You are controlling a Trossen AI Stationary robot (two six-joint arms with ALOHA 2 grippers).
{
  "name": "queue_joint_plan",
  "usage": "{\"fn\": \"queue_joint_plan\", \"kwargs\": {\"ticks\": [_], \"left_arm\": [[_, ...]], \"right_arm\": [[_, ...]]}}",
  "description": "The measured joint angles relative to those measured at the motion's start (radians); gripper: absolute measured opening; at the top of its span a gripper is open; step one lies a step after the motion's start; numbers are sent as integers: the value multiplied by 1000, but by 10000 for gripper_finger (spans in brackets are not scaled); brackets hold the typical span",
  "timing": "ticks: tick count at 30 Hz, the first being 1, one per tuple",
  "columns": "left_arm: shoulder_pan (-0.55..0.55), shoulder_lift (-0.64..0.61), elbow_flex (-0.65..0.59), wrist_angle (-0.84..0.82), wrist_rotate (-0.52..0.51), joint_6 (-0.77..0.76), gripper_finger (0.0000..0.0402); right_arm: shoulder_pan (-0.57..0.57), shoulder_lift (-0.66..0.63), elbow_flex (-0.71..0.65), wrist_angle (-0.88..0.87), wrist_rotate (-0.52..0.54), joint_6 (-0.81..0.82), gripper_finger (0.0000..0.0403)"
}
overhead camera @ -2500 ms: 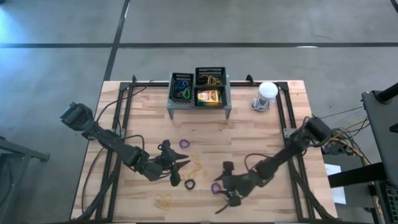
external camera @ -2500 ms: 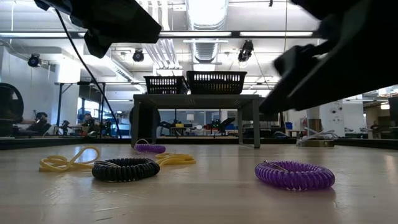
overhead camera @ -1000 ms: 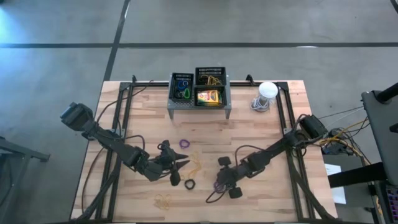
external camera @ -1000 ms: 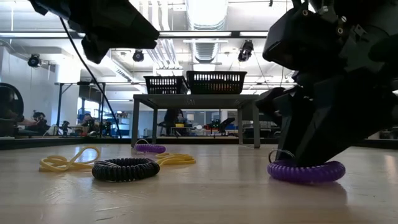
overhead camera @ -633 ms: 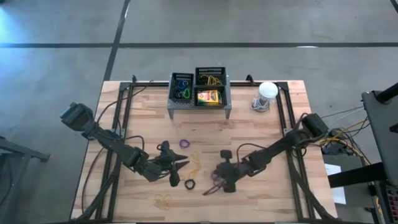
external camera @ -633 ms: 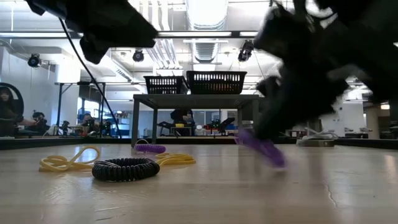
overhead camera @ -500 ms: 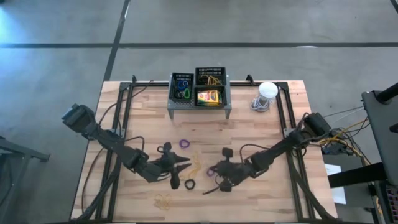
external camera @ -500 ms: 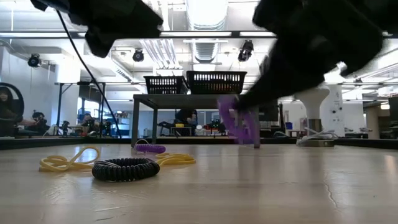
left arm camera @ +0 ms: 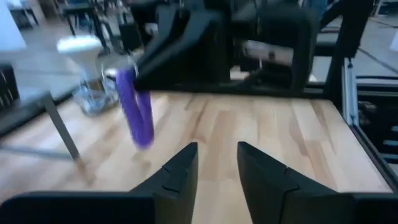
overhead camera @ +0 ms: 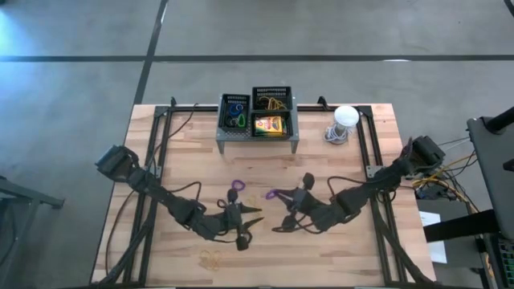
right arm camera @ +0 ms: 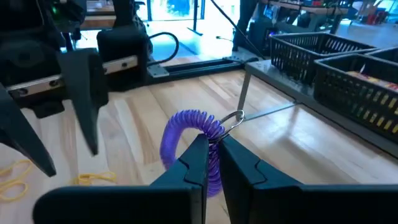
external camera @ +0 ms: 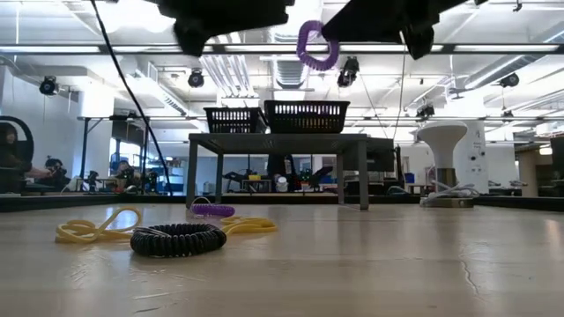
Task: Pick & Place Office Desk Supplies
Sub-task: Put the violet spring keychain into the middle black bin on the shelf
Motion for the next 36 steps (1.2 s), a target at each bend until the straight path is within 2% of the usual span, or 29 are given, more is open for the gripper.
{"fn": "queue_joint_plan", "kwargs": {"ticks": [4,10,15,25,32,36], "left_arm": [[35,3,32,1,-1,65,157],[100,8,60,1,-4,34,225],[146,41,62,0,7,-16,241],[150,50,64,0,-51,-65,159],[150,50,64,0,-38,-53,98],[149,50,64,0,0,-33,47]], "right_arm": [[4,-14,0,-1,-1,-19,23],[4,-14,0,-3,-2,-16,23],[4,-14,0,-2,-2,-15,23],[9,-14,0,-4,-6,-13,23],[12,-14,0,-5,-8,-11,23],[12,-14,-1,-12,-33,0,23]]}}
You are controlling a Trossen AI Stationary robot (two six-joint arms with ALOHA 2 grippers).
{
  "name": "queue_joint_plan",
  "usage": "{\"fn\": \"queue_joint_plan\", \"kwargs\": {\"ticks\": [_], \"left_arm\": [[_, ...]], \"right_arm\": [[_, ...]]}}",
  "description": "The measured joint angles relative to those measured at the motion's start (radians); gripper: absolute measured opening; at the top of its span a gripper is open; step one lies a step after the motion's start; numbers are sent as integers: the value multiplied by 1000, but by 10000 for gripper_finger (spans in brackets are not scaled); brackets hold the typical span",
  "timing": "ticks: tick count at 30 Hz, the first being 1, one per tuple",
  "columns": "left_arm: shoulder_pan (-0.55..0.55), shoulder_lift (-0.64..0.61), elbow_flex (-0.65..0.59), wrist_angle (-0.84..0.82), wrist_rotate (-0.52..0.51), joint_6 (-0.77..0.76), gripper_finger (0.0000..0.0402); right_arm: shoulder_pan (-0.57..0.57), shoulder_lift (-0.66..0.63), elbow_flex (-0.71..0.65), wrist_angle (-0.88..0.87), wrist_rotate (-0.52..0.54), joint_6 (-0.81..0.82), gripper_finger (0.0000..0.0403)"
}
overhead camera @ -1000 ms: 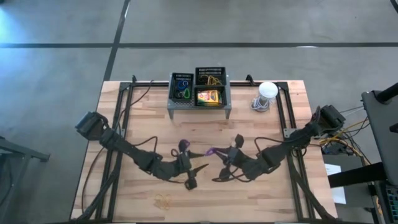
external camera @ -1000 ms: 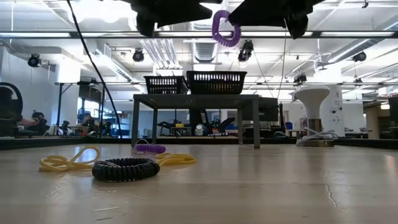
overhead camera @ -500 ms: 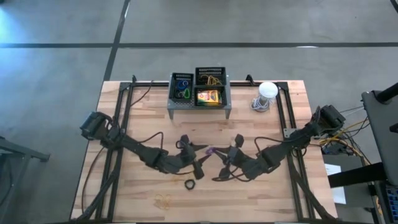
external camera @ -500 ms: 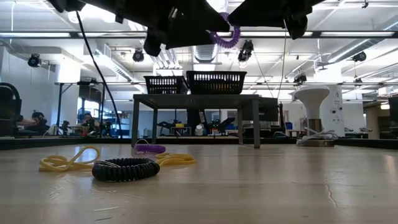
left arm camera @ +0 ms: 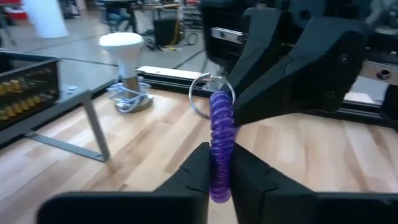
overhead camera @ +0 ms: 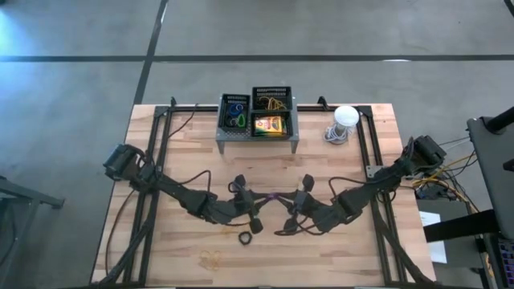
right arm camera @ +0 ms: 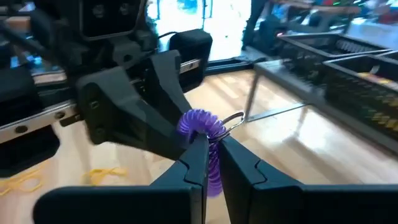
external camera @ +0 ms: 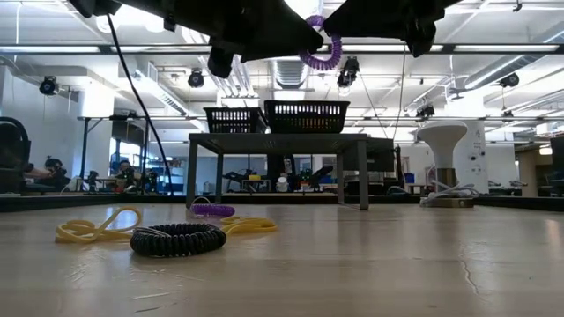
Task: Pick & Place Office Desk Supplies
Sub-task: Put the violet spring keychain into the middle black bin on the shelf
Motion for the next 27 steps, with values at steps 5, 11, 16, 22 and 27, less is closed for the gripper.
{"fn": "queue_joint_plan", "kwargs": {"ticks": [5,11,16,22,27], "left_arm": [[0,0,0,-48,69,-2,14],[-4,0,0,-330,113,-192,22],[-5,-12,4,-642,288,-433,21],[-19,-91,127,-1171,470,-492,23],[10,-164,290,-1705,388,-484,23]], "right_arm": [[0,0,0,-38,-108,0,50],[-4,0,0,-271,-210,145,126],[-4,0,-2,-496,-220,322,168],[-5,0,-7,-515,-217,361,184],[-6,0,-7,-505,-208,360,179]]}}
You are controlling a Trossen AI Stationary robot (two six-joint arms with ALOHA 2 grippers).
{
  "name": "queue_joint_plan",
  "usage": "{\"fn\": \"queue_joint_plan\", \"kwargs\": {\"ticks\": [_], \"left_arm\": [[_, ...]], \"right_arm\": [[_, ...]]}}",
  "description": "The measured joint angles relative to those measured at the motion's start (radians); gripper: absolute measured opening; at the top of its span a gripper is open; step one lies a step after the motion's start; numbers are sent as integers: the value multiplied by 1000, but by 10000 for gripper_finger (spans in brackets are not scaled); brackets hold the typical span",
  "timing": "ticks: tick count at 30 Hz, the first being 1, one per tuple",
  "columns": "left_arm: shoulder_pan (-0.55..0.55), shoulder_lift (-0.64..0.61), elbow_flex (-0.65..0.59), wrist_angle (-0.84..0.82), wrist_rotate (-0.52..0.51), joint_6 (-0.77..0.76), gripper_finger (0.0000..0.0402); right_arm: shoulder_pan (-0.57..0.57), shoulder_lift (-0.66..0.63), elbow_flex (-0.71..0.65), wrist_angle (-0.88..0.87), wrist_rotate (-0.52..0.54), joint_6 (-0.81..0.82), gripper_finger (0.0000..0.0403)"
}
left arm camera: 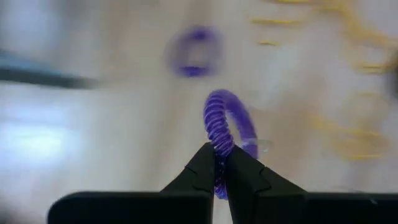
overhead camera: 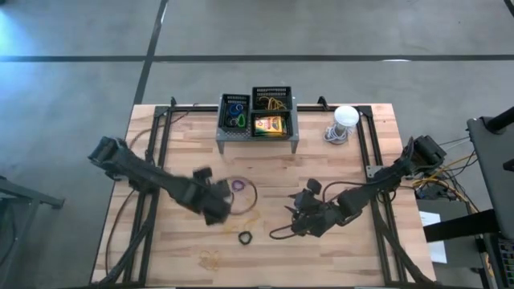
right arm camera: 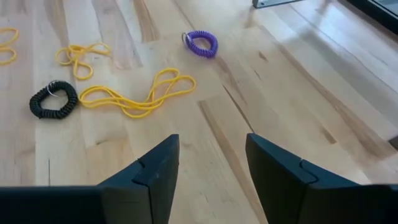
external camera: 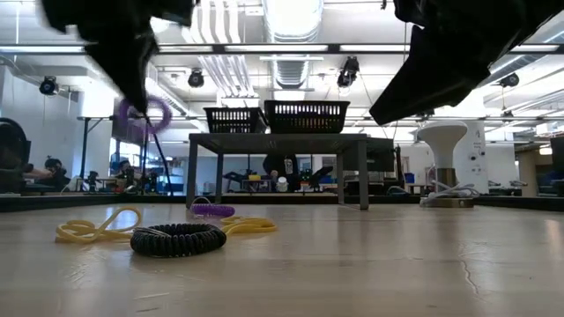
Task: Pick & Place Office Desk Supplies
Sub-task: Put the violet spring keychain into the middle black bin on the shelf
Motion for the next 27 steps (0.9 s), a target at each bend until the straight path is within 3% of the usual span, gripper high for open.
{"fn": "queue_joint_plan", "kwargs": {"ticks": [2,5,8,10,13,16,18,22,27], "left_arm": [[33,-35,52,-114,-109,28,23],[96,-95,101,-137,-349,133,24],[186,-167,109,-10,-576,270,24],[268,-208,101,135,-612,377,24],[430,-254,93,355,-489,478,24],[617,-261,92,466,-227,464,24],[741,-256,90,469,-68,409,24],[932,-228,78,441,153,276,24],[1023,-199,38,433,321,241,24]], "right_arm": [[0,0,0,1,0,0,176],[-1,6,0,10,4,0,172],[-1,22,0,24,29,0,169],[-4,40,0,49,34,0,167],[-9,67,-1,76,34,0,166],[-16,85,-1,98,31,-5,168],[-17,92,-1,112,29,-11,169],[-17,92,-1,119,29,-15,165],[-16,92,-1,120,28,-15,162]]}}
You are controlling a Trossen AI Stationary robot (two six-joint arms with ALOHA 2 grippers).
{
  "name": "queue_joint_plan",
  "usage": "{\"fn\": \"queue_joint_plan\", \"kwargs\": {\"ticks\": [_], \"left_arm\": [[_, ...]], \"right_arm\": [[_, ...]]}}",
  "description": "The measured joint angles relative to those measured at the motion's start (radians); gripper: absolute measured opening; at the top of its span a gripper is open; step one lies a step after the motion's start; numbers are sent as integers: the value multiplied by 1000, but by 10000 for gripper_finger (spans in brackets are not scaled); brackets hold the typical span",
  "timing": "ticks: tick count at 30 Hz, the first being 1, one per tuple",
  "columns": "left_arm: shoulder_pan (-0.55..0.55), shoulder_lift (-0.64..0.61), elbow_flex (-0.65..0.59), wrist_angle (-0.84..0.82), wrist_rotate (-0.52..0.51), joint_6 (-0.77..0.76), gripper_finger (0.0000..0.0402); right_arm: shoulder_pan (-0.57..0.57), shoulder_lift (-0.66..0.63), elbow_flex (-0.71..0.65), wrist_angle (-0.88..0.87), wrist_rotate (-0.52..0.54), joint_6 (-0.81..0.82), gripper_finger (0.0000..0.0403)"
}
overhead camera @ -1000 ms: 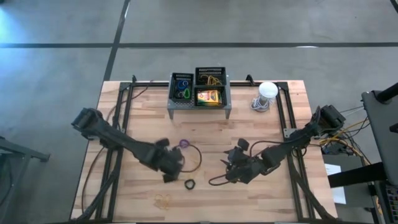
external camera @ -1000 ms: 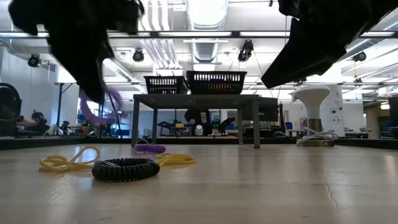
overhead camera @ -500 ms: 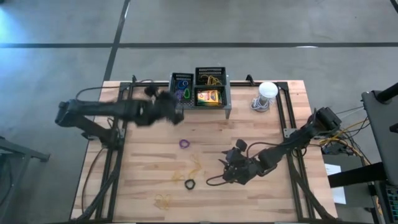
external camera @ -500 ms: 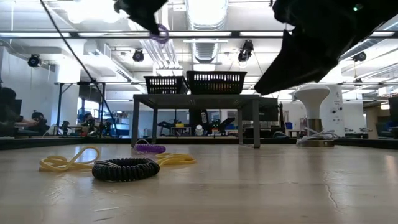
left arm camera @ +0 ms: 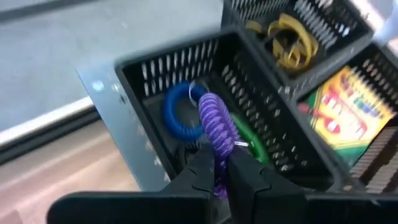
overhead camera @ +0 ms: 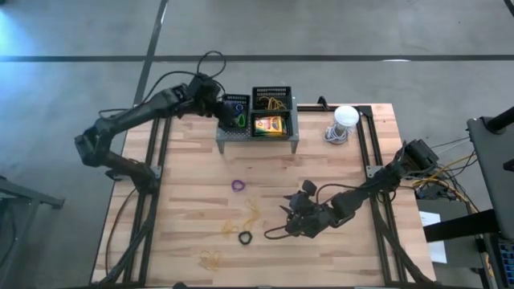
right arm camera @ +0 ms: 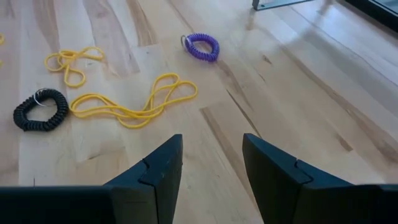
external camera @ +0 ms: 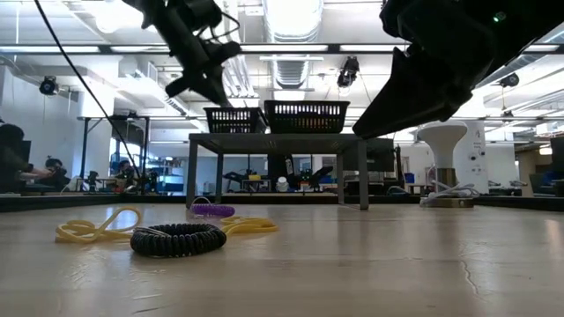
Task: Pick & Place Office Desk Supplies
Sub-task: Put the violet spring keychain into the middle black bin on the shelf, then put the yellow rubber band into the top black bin on the shelf
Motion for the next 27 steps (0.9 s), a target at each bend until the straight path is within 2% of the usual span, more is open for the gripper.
{"fn": "queue_joint_plan", "kwargs": {"ticks": [7,16,21,27], "left_arm": [[-6,27,-43,15,8,10,37],[-12,41,-43,30,9,21,140],[-13,35,-6,41,50,22,177],[-53,33,88,41,174,30,188]], "right_arm": [[0,0,0,0,-2,0,163],[-1,0,0,0,-2,-3,157],[-1,-1,0,0,-2,-3,159],[-2,-1,1,0,-2,-2,153]]}}
